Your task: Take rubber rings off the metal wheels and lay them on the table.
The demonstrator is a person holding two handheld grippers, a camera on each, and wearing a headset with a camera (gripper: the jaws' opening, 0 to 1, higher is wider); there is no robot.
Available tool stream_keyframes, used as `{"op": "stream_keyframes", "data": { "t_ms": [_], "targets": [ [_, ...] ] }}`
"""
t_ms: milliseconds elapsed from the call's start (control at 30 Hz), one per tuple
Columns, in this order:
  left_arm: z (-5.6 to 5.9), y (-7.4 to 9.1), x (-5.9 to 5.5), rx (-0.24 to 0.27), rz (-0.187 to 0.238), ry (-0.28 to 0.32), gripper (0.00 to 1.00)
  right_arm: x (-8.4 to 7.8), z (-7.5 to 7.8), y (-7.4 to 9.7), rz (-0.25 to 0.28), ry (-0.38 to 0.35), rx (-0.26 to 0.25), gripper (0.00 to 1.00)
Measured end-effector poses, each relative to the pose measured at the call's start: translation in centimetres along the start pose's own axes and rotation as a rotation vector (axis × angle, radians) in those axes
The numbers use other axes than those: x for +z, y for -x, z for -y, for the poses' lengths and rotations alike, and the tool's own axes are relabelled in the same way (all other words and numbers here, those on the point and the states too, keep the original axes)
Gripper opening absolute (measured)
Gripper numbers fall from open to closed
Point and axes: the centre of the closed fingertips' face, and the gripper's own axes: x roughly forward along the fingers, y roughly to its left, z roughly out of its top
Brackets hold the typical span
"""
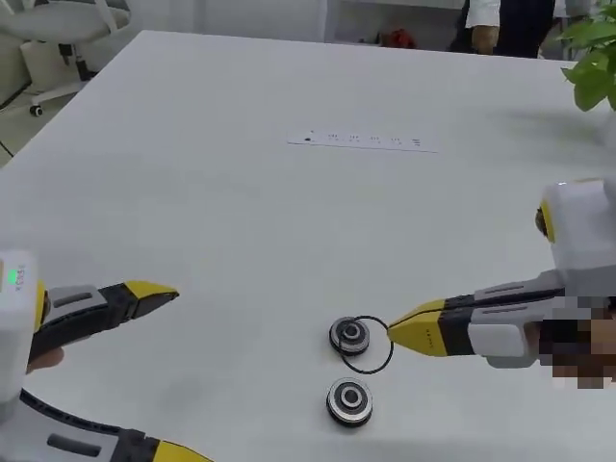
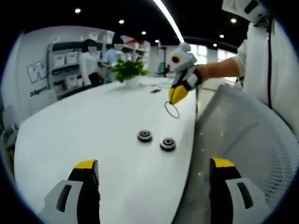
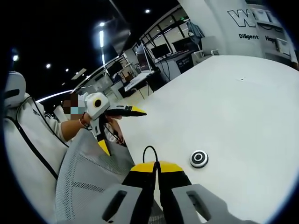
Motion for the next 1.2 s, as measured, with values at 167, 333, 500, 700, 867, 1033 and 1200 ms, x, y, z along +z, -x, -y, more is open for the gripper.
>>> {"op": "stream_keyframes", "data": {
  "t_ms": [167,333,500,700,867,1033,1200],
  "targets": [
    [-0.1,0.0,-0.3,0.008,0.003,0.011,1.00,0.5,-0.3,-0.4,0.010,0.003,0.012,0.00],
    [0.0,-0.3,-0.6,0.005,0.003,0.016,1.00,0.7,-0.5,-1.2,0.001,0.009,0.024,0.00],
    [0.3,-0.6,-0.6,-0.003,0.006,0.021,1.00,0.9,-0.7,-2.0,-0.006,0.015,0.036,0.00],
    [0.3,-0.8,-0.5,-0.008,0.009,0.024,1.00,1.0,-0.8,-2.9,-0.013,0.014,0.049,0.00],
    [0.2,-0.8,-0.4,-0.009,0.011,0.028,1.00,0.9,-0.7,-3.8,-0.027,0.016,0.056,0.00],
    [0.3,-0.9,-0.4,-0.012,0.012,0.026,1.00,0.8,-0.9,-4.9,-0.045,0.022,0.068,0.00],
    [0.4,-0.9,-0.4,-0.010,0.015,0.029,1.00,0.3,-0.9,-5.9,-0.074,0.029,0.076,0.00]
  ]
}}
